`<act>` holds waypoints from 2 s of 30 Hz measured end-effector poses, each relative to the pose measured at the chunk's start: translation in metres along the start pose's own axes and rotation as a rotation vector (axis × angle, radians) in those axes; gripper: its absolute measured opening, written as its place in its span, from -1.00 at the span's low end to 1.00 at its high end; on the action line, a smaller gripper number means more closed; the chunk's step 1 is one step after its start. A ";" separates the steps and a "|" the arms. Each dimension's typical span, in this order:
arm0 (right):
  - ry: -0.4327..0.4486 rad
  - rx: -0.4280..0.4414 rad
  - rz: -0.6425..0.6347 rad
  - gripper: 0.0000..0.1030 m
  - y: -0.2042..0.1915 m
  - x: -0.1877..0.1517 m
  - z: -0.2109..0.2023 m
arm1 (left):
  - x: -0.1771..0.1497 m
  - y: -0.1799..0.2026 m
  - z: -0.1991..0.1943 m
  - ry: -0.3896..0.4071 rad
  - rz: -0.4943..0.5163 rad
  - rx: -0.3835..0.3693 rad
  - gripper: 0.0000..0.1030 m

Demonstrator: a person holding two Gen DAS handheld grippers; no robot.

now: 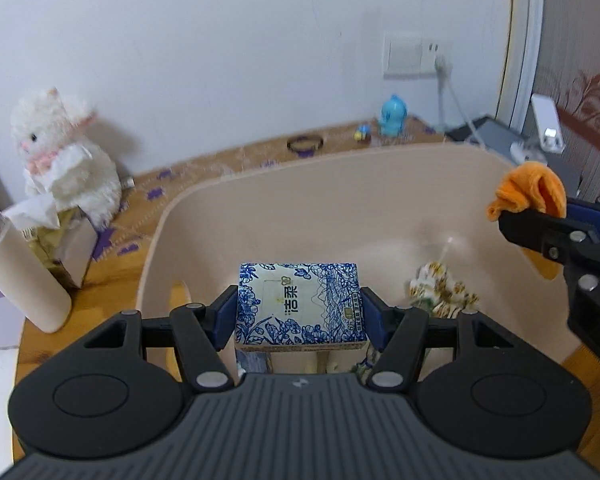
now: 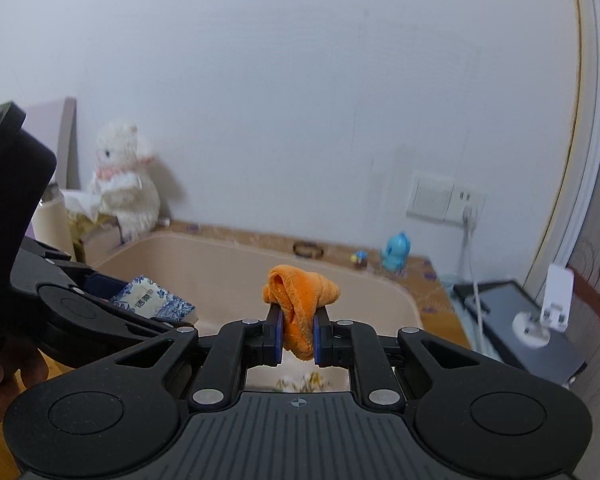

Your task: Organize objects

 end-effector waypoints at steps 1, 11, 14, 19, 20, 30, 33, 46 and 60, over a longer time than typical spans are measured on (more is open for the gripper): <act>-0.022 0.000 -0.005 -0.75 -0.001 -0.004 0.006 | -0.002 -0.001 0.005 -0.018 -0.005 -0.003 0.25; -0.225 -0.019 -0.024 -0.67 -0.009 -0.042 0.043 | -0.015 -0.008 0.027 -0.103 -0.041 -0.001 0.27; -0.250 -0.022 -0.021 -0.30 -0.009 -0.047 0.044 | -0.016 -0.007 0.027 -0.108 -0.054 -0.003 0.27; -0.228 -0.030 0.003 0.18 -0.003 -0.042 0.036 | -0.012 -0.007 0.018 -0.077 -0.073 -0.014 0.45; -0.217 -0.033 0.005 0.24 -0.001 -0.039 0.033 | -0.011 -0.007 0.014 -0.067 -0.074 -0.014 0.46; -0.109 -0.056 0.083 0.50 0.016 -0.015 -0.004 | 0.003 -0.003 -0.029 0.030 -0.068 0.014 0.54; -0.085 -0.062 0.098 0.55 0.019 -0.011 -0.017 | 0.004 0.000 -0.044 0.061 -0.053 0.033 0.54; -0.016 -0.059 0.138 0.57 0.025 -0.016 -0.069 | -0.023 0.017 -0.103 0.152 -0.039 0.036 0.54; 0.032 -0.035 0.125 0.67 0.018 -0.038 -0.135 | -0.071 0.041 -0.156 0.216 -0.050 0.002 0.54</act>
Point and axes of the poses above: each gripper's, at about its wrist camera, not at the fingertips, and z roughly the way its jaws point, y to its right, x to its top, the point moved 9 cm from there along z, roughly the way its jaws point, and after that the axes turned 11 degrees about -x, right-handed, at the moved point
